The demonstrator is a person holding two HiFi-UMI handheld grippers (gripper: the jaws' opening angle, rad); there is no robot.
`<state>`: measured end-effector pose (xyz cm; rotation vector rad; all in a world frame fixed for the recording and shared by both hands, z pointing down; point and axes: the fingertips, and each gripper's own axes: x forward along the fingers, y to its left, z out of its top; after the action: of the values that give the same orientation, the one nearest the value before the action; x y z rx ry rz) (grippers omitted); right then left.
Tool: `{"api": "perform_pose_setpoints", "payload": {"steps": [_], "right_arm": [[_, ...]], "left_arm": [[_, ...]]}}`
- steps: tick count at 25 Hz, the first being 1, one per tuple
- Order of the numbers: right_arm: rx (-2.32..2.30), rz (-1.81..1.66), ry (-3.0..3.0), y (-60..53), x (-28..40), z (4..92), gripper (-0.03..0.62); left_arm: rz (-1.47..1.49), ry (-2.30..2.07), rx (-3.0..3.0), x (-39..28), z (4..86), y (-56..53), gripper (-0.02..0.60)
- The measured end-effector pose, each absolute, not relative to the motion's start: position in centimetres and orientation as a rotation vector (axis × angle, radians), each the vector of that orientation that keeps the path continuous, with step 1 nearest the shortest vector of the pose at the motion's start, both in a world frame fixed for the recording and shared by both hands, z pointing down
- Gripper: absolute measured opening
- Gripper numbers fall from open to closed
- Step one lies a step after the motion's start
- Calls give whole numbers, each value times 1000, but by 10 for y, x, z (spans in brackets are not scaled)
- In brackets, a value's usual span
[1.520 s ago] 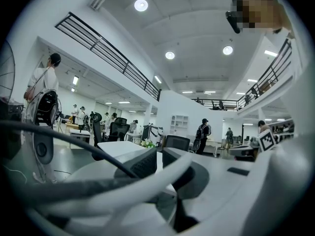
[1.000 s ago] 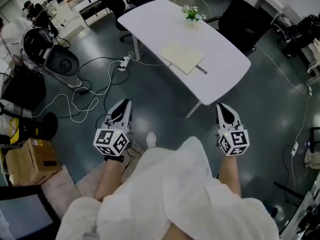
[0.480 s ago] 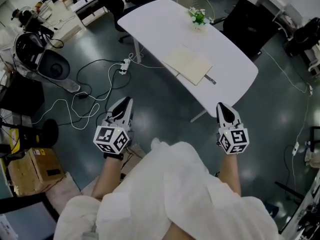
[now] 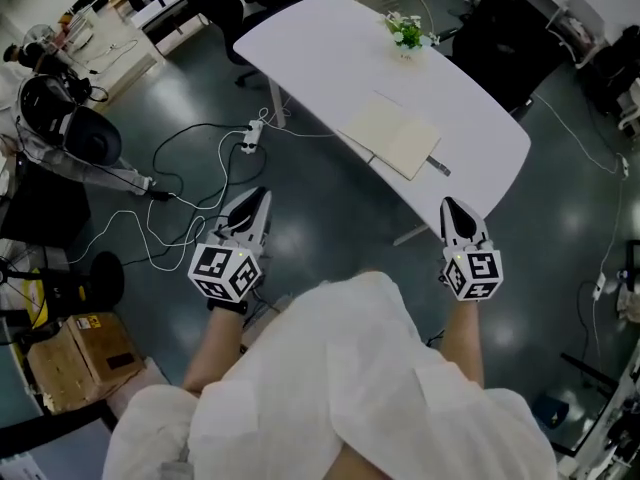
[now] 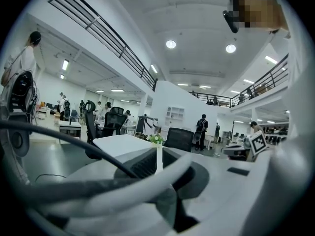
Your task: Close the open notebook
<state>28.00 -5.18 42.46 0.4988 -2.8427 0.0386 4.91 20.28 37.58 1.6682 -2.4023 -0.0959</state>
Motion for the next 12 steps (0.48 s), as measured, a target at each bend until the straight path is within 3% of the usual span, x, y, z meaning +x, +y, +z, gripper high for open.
{"api": "perform_pose_setpoints", "payload": {"steps": [12], "right_arm": [[548,85,-2804,-125,222,449,12]], "left_arm": [[-81,-2304,1717,-19,396,106,31]]}}
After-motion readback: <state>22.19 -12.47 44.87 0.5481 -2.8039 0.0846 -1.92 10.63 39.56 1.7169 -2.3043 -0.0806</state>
